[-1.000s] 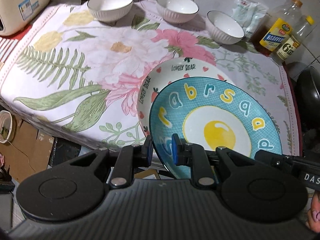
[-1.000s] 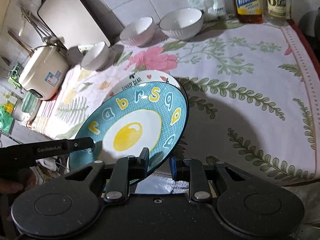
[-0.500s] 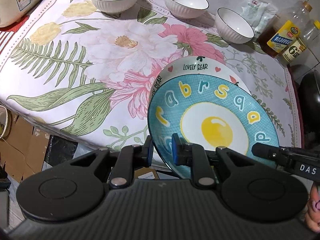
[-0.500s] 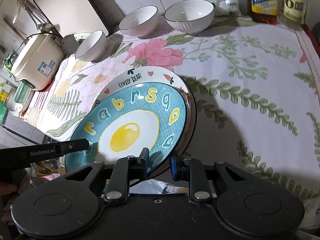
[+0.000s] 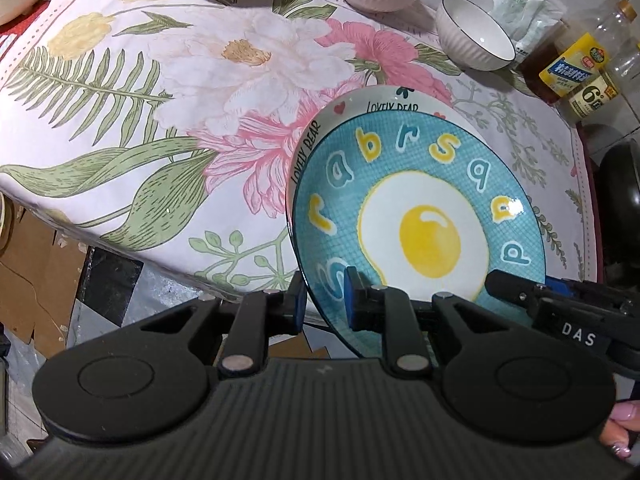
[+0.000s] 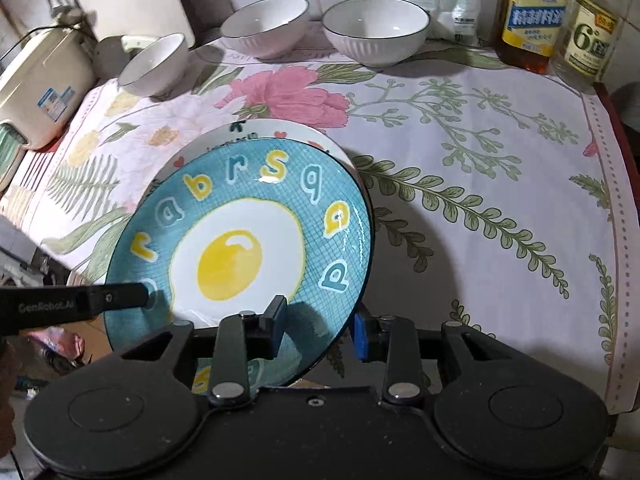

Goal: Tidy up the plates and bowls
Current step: 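Carry the blue plate over the Lovely Bear plate stack and lower it, then open both grippers to release the blue plate onto the stack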

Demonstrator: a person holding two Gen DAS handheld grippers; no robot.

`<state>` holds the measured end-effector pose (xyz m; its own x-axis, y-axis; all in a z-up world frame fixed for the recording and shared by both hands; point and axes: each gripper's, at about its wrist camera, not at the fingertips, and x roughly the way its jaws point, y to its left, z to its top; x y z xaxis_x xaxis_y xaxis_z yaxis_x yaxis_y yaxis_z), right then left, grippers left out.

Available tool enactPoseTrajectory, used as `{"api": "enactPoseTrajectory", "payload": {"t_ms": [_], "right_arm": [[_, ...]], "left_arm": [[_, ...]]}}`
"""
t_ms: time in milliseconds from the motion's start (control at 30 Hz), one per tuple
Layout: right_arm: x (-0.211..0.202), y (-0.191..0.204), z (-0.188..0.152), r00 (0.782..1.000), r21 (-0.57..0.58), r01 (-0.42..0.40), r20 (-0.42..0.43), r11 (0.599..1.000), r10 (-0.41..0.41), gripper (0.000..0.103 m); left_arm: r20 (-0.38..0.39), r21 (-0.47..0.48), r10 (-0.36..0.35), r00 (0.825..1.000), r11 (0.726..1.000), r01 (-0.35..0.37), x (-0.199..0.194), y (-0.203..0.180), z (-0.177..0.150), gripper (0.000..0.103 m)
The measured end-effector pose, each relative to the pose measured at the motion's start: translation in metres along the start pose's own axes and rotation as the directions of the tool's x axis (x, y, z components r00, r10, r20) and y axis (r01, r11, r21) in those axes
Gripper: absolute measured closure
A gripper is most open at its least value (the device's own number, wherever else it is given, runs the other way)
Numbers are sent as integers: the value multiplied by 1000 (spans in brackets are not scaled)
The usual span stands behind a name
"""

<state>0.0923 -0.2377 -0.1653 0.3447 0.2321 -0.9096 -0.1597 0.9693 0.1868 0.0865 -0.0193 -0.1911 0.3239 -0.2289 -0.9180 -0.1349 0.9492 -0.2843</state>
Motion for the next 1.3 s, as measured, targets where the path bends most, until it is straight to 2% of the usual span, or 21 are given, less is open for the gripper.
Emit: {"api": "enactPoseTrajectory", "payload": {"t_ms": [100,233,433,600,767,933,1133,1300], "right_arm": [[6,2,0,1000,12,25,3,1000,-25,61],[12,16,-2,994,-65,101,38,993,-99,54],[16,26,-6,984,-145,170,81,975,-159,53],[18,30,-7,977,-145,201,100,969,-188,51],[13,35,-9,962,-151,267,104,952,-253,50],[-10,38,-10,969,-135,242,81,961,-233,48],[-48,50,-12,981,-148,182,102,972,-168,40],[-81,60,-16,979,-169,174,134,970,-152,35]], "left_arm": [[2,15,23,1000,1000,-23,1,-4,1,86],[10,30,26,1000,999,-26,2,-3,0,85],[2,40,35,999,999,-35,3,-4,2,85],[-8,56,58,998,997,-57,5,-7,5,85],[6,104,73,997,992,-73,-7,-11,2,85],[-3,154,79,997,985,-78,-28,-12,-5,80],[-5,223,77,997,972,-74,-60,-17,-14,73],[12,270,56,998,961,-57,-91,-22,-22,67]]}}
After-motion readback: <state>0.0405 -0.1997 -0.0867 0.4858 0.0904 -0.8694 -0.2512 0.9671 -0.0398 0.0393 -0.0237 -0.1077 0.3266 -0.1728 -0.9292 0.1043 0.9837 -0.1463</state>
